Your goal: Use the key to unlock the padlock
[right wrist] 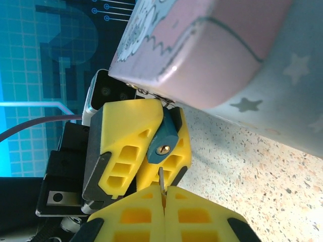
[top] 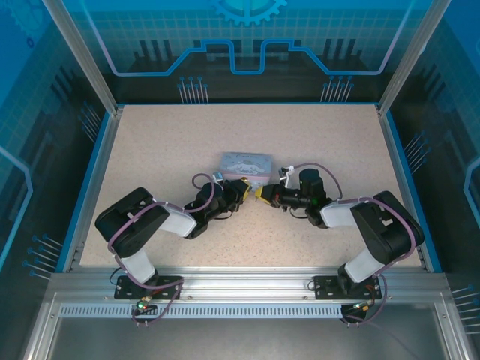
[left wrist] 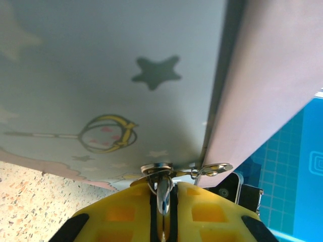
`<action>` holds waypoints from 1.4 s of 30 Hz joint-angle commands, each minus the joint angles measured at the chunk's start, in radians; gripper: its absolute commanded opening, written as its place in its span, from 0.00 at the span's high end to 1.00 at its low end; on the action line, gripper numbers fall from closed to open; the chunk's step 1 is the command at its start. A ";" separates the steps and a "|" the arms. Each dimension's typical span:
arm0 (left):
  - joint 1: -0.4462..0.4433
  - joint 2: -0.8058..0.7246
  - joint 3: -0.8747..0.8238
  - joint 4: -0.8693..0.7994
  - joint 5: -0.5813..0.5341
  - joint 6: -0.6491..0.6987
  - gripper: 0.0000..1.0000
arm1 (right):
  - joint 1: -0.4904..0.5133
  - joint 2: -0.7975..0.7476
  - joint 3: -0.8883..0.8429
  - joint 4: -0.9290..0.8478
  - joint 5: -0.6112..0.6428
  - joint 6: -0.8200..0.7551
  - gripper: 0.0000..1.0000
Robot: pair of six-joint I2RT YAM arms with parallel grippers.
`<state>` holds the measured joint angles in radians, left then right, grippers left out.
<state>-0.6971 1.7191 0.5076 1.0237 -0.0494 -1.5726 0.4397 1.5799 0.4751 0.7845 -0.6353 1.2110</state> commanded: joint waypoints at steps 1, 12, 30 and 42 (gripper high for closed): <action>-0.010 0.001 0.023 0.066 0.018 -0.017 1.00 | 0.009 -0.015 0.000 0.010 0.005 -0.005 1.00; -0.012 -0.004 0.023 0.064 0.019 -0.018 1.00 | 0.010 0.033 0.043 0.016 0.009 -0.003 1.00; -0.026 -0.018 0.025 0.057 0.025 -0.023 1.00 | 0.013 0.078 0.064 0.048 0.006 0.015 1.00; -0.051 -0.021 0.034 -0.030 0.020 0.027 1.00 | 0.018 0.014 0.106 -0.044 0.010 -0.013 1.00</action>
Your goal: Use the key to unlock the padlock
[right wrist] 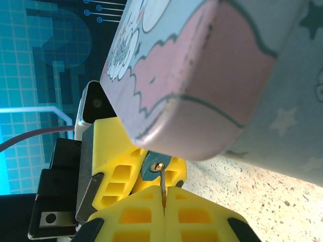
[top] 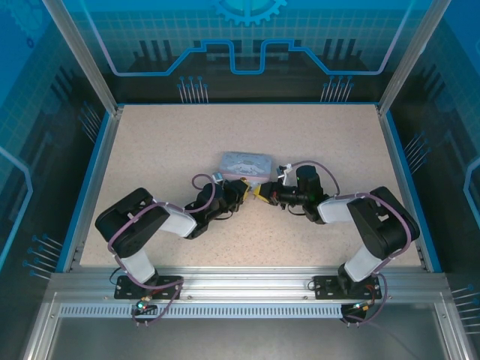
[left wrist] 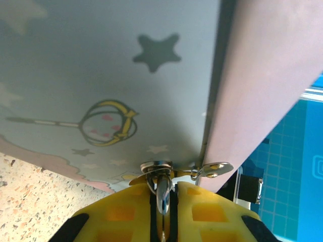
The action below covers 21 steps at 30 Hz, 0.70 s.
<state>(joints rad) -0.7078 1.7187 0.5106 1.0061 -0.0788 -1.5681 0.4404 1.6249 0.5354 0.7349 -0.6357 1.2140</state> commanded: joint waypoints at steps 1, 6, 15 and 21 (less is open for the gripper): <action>-0.042 -0.022 0.031 -0.023 0.048 0.028 1.00 | 0.017 -0.034 0.046 0.004 0.011 -0.014 1.00; -0.046 -0.027 0.031 -0.036 0.045 0.036 1.00 | 0.019 -0.048 0.051 -0.015 0.013 -0.022 1.00; -0.051 -0.015 0.026 -0.037 0.039 0.036 1.00 | 0.018 -0.065 0.052 -0.033 0.017 -0.031 1.00; -0.055 -0.018 0.028 0.020 0.038 0.000 1.00 | 0.018 -0.037 0.017 0.024 0.025 -0.029 1.00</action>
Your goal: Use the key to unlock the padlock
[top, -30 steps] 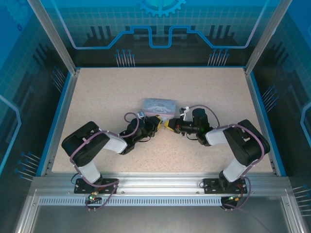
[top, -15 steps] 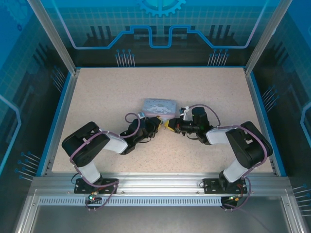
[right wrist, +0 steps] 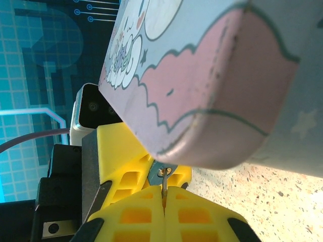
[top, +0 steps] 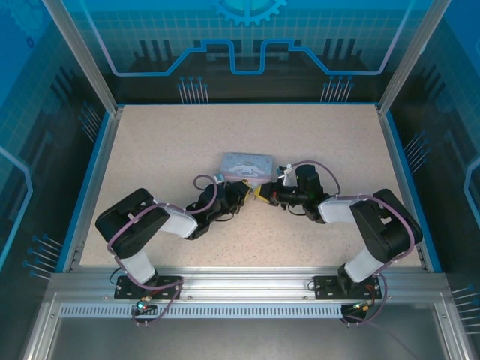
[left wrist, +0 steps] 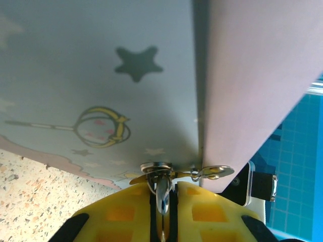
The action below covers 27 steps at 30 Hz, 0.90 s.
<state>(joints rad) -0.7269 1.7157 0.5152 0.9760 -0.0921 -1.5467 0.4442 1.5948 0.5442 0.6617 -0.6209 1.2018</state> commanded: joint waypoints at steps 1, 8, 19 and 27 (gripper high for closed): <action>-0.038 -0.015 0.022 0.070 0.049 -0.036 1.00 | 0.014 0.004 -0.002 0.121 0.009 -0.011 1.00; -0.045 -0.033 0.022 0.141 0.051 -0.093 1.00 | 0.003 0.068 -0.042 0.259 0.006 -0.010 1.00; -0.056 -0.044 0.020 0.156 0.050 -0.095 1.00 | -0.006 0.181 -0.048 0.384 -0.014 0.020 1.00; -0.065 0.000 0.023 0.195 0.045 -0.098 1.00 | 0.015 0.223 -0.039 0.472 -0.023 0.111 1.00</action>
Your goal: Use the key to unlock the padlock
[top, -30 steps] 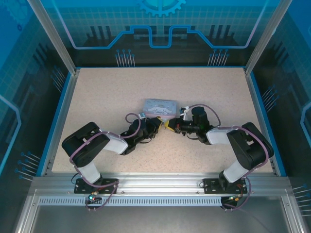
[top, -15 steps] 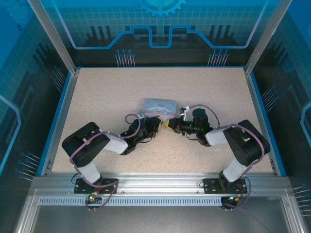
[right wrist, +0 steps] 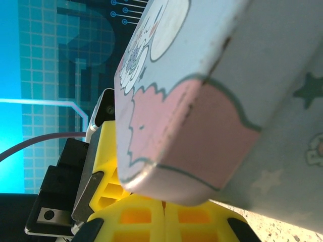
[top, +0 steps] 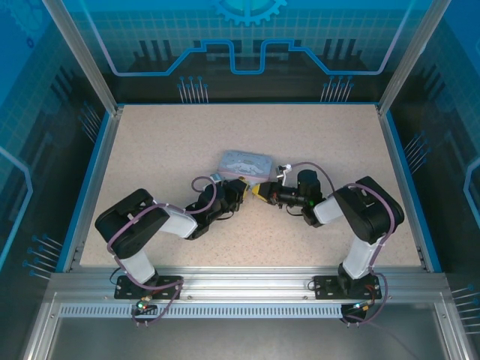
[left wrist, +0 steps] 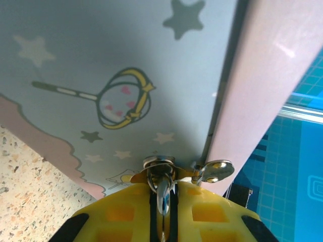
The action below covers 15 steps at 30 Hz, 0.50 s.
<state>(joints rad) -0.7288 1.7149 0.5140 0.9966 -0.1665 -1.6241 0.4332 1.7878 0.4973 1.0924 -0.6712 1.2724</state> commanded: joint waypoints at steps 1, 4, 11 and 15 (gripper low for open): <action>-0.064 0.007 0.026 0.179 0.119 -0.023 1.00 | 0.034 0.028 0.013 0.043 0.028 0.051 1.00; -0.064 0.018 0.026 0.191 0.118 -0.026 1.00 | 0.049 0.018 0.022 0.034 0.035 0.069 1.00; -0.064 0.028 0.021 0.207 0.111 -0.029 1.00 | 0.061 0.031 0.043 0.012 0.040 0.077 1.00; -0.065 0.031 0.024 0.205 0.115 -0.029 1.00 | 0.046 0.058 0.032 0.015 0.044 0.064 1.00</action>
<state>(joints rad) -0.7307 1.7531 0.5140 1.0370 -0.1799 -1.6249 0.4603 1.8080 0.5007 1.0973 -0.6556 1.3392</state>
